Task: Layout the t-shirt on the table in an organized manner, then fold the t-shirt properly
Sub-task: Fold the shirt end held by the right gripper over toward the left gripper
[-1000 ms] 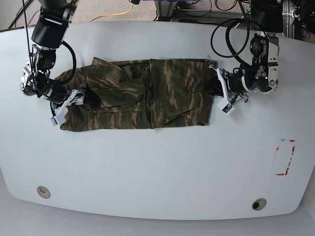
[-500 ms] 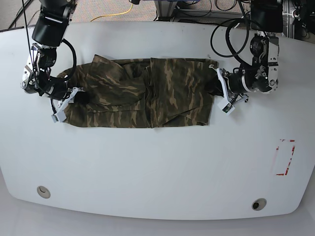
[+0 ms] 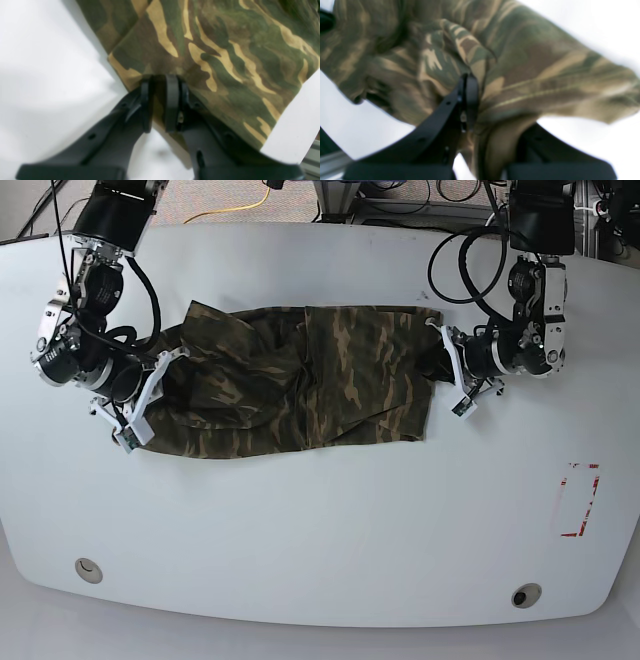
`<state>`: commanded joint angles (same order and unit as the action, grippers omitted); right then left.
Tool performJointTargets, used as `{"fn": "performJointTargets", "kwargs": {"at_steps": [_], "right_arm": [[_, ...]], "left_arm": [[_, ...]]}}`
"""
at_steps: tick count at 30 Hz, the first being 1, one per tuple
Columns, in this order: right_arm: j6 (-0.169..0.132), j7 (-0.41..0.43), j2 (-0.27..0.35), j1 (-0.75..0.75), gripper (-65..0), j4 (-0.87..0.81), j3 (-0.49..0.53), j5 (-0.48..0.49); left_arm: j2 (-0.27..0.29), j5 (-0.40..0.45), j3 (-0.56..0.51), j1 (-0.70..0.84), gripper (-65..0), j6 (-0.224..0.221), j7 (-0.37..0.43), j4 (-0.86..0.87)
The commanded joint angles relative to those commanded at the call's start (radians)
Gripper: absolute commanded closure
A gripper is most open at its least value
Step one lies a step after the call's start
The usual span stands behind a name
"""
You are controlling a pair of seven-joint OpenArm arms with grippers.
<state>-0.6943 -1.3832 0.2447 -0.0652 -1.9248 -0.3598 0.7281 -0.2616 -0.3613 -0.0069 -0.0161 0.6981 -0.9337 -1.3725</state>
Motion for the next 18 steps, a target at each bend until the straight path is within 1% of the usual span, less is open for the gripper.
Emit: {"fn": "performJointTargets", "kwargs": {"at_steps": [2,4,5,7,11,14,16,18], "right_arm": [[0.014,0.003,-0.012,0.0,0.0,-0.012,0.048,-0.002],[0.037,0.005,-0.023,-0.002,0.0,-0.018,0.101,-0.003],[0.043,0.006,-0.031,-0.003,0.0,-0.02,0.12,-0.003],[0.061,0.021,-0.063,-0.003,0.0,-0.021,0.184,-0.003],[0.066,0.028,-0.114,-0.02,0.0,-0.015,0.272,-0.014],[0.064,0.028,-0.15,-0.048,0.0,-0.018,0.325,-0.068],[0.061,0.028,-0.173,-0.06,0.0,-0.017,0.351,-0.1],[0.06,0.028,-0.192,-0.078,0.0,-0.015,0.377,-0.123]], "left_arm": [[0.0,-0.002,0.0,0.0,-7.4,0.0,0.0,0.0],[0.0,-0.002,0.0,0.0,-7.4,0.0,0.0,0.0],[0.002,0.0,0.0,0.0,-7.4,0.0,0.0,0.0],[0.003,-0.002,0.0,0.0,-7.4,0.0,0.0,0.0],[0.005,-0.002,0.0,0.0,-7.4,0.0,0.002,-0.002],[0.008,-0.002,0.0,0.0,-7.2,0.0,0.002,-0.002],[0.028,0.0,0.0,0.0,-7.2,0.0,0.002,-0.002],[0.035,0.002,0.0,0.0,-7.2,0.0,0.002,-0.002]]}}
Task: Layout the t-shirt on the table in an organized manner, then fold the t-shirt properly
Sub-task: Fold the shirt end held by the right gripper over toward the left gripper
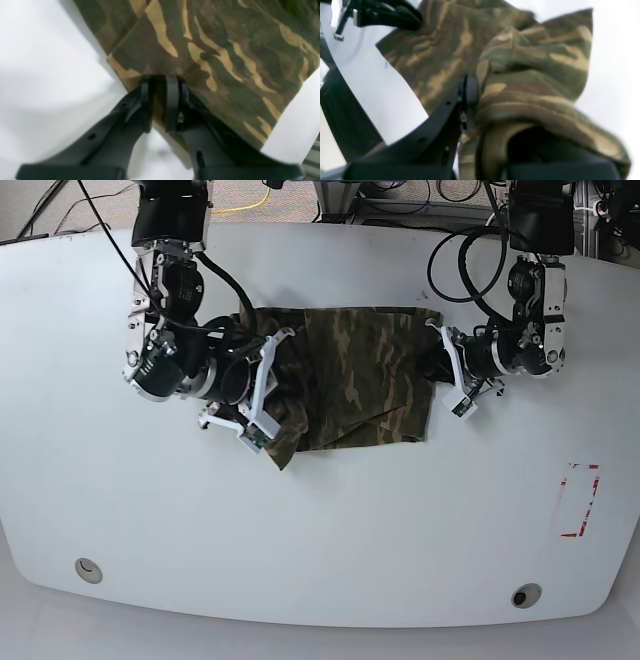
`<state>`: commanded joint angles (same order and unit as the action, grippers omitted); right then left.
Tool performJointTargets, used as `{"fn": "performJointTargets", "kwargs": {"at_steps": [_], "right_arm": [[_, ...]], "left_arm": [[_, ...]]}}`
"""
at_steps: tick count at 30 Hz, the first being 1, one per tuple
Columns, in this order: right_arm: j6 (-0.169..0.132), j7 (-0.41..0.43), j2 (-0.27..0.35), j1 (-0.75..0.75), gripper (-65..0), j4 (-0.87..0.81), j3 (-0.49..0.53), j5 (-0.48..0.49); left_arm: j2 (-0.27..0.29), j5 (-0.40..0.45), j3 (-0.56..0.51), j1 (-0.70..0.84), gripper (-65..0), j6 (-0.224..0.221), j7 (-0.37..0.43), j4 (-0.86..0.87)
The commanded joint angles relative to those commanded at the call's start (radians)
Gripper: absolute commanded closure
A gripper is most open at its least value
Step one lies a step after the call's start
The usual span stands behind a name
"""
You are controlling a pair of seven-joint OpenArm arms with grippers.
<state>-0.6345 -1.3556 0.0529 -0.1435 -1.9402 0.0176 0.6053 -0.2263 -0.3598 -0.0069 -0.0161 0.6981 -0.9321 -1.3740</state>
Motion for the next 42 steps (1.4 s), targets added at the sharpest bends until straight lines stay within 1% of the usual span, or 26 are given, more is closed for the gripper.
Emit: {"fn": "performJointTargets", "kwargs": {"at_steps": [5,9,12,15,18,19,22,25,26,29,32,34,35,42], "right_arm": [[0.0,0.0,-0.038,-0.034,0.0,0.0,0.075,-0.04],[-0.002,0.002,-0.075,-0.044,0.0,0.0,0.12,-0.094],[-0.002,0.003,-0.084,-0.055,0.0,0.002,0.17,-0.126],[0.002,0.034,-0.086,-0.055,-0.2,0.002,0.229,-0.161],[0.003,0.051,-0.086,-0.055,-1.1,0.002,0.262,-0.186],[0.003,0.057,-0.086,-0.055,-3.2,0.002,0.273,-0.199],[0.003,0.069,-0.087,-0.055,-12.4,0.002,0.292,-0.221],[0.003,0.087,-0.089,-0.058,-24.6,0.002,0.322,-0.244],[0.003,0.094,-0.091,-0.061,-27.7,0.002,0.333,-0.25],[0.003,0.115,-0.095,-0.089,-39.8,0.005,0.388,-0.276],[0.003,0.118,-0.104,-0.115,-49.1,0.015,0.434,-0.296],[0.003,0.118,-0.11,-0.129,-52.8,0.015,0.446,-0.299],[0.003,0.118,-0.11,-0.133,-53.4,0.015,0.448,-0.298],[-0.002,0.118,-0.117,-0.14,-53.3,0.02,0.451,-0.301]], "left_arm": [[0.003,0.0,0.0,0.002,-7.1,0.0,0.011,0.0],[0.005,0.0,0.0,0.002,-7.1,0.0,0.012,0.0],[0.005,0.0,0.002,0.003,-7.1,0.0,0.012,0.0],[0.005,0.0,0.002,0.005,-7.1,0.0,0.012,0.0],[0.005,0.0,0.002,0.006,-7.1,0.0,0.012,0.0],[0.005,0.0,0.002,0.006,-7.1,0.0,0.012,0.0],[0.005,0.0,0.002,0.008,-6.9,0.0,0.012,0.0],[0.005,0.0,0.002,0.008,-6.9,0.0,0.012,0.0],[0.005,0.0,0.002,0.008,-6.9,0.0,0.012,0.0],[0.006,0.0,0.002,0.008,-6.9,0.0,0.012,0.0],[0.006,-0.003,0.002,0.008,-6.9,0.0,0.012,0.0],[0.006,-0.003,0.003,0.006,-6.9,0.0,0.012,-0.008],[0.006,-0.003,0.005,0.005,-6.9,0.0,0.012,-0.015],[0.006,-0.003,0.005,0.003,-6.9,0.0,0.012,-0.051]]}}
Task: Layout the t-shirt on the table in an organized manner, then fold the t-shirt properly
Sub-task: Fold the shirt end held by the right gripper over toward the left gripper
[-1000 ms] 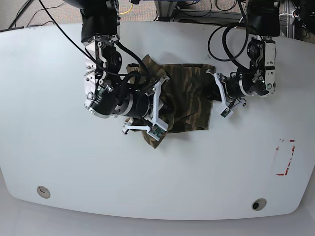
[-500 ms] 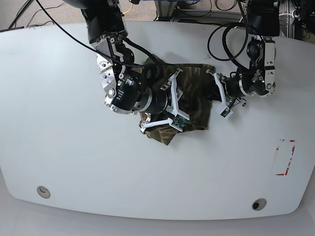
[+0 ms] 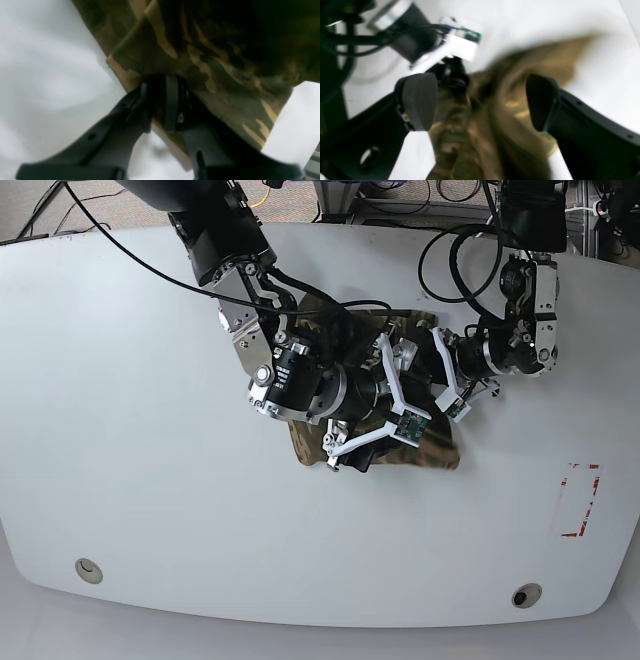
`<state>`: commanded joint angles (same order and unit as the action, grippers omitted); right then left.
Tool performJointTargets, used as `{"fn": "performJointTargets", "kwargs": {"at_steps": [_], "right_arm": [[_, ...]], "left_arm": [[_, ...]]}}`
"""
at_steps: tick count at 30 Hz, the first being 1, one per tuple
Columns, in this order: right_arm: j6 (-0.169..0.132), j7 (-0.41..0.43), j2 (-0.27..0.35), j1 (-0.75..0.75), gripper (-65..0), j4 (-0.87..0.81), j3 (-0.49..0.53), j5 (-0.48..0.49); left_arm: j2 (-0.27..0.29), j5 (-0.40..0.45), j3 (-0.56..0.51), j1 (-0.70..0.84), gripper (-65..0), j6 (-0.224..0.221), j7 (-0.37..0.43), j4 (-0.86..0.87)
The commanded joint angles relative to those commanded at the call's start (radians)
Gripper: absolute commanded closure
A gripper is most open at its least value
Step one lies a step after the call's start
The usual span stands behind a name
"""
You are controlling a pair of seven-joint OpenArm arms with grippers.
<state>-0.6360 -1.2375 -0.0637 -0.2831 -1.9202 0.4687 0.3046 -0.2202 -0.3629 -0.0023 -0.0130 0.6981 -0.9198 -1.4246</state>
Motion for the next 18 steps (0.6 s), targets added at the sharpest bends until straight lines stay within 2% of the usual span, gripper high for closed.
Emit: {"fn": "performJointTargets", "kwargs": {"at_steps": [9,18], "right_arm": [[-0.002,0.0,0.011,-0.015,-53.3,0.0,0.0,0.0],[-0.002,0.0,0.084,-0.012,-53.3,-0.002,-0.003,0.0]], "left_arm": [[0.0,-0.002,0.002,-0.002,-6.9,0.0,0.0,-0.005],[-0.006,-0.002,0.003,0.002,-6.9,0.0,-0.002,-0.104]]}}
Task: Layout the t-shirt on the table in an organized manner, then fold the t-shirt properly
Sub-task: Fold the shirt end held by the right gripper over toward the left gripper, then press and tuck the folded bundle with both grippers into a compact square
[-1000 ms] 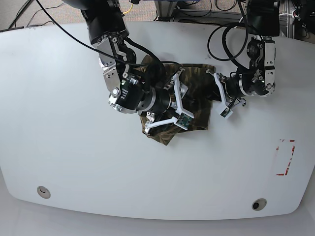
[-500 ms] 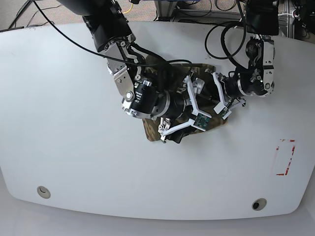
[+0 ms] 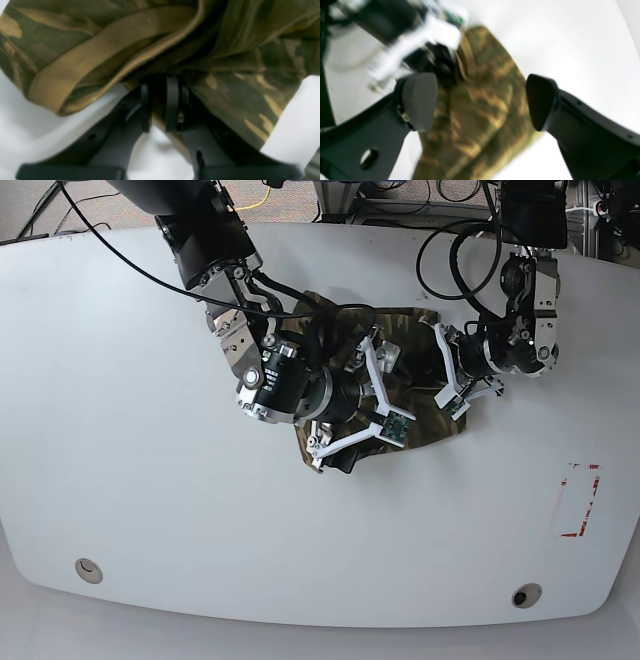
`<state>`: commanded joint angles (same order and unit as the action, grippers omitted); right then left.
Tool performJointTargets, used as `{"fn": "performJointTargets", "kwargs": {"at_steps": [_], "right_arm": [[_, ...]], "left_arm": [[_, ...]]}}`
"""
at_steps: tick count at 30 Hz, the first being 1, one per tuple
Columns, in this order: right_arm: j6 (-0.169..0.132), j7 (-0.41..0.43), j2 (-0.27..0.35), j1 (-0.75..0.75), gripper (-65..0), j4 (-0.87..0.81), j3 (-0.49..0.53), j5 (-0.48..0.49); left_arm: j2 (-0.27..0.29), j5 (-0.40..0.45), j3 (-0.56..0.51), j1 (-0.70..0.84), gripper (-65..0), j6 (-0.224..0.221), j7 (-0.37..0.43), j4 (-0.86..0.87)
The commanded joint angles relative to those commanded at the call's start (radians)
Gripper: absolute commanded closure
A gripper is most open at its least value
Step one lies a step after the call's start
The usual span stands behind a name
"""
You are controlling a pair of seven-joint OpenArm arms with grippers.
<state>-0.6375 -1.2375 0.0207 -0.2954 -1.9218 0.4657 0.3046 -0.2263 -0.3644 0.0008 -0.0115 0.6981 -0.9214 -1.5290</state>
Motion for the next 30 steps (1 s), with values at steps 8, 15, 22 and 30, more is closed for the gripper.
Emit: {"fn": "performJointTargets", "kwargs": {"at_steps": [8,15,22,30], "right_arm": [[-0.002,0.0,0.044,0.006,-53.3,0.008,-0.005,-0.002],[-0.002,0.009,0.037,0.006,-53.3,0.092,-0.005,-0.003],[-0.002,0.061,0.035,0.006,-53.3,0.167,-0.005,0.006],[-0.002,0.135,0.037,-0.002,-53.3,0.255,-0.005,0.006]], "left_arm": [[0.003,0.002,0.101,0.0,-7.2,0.0,-0.002,-0.11],[0.005,0.0,0.189,-0.035,-7.4,0.0,-0.002,-0.17],[0.0,0.0,0.318,-0.055,-7.4,0.0,-0.002,-0.19],[-0.015,0.0,0.402,-0.066,-7.5,0.0,-0.002,-0.192]]}}
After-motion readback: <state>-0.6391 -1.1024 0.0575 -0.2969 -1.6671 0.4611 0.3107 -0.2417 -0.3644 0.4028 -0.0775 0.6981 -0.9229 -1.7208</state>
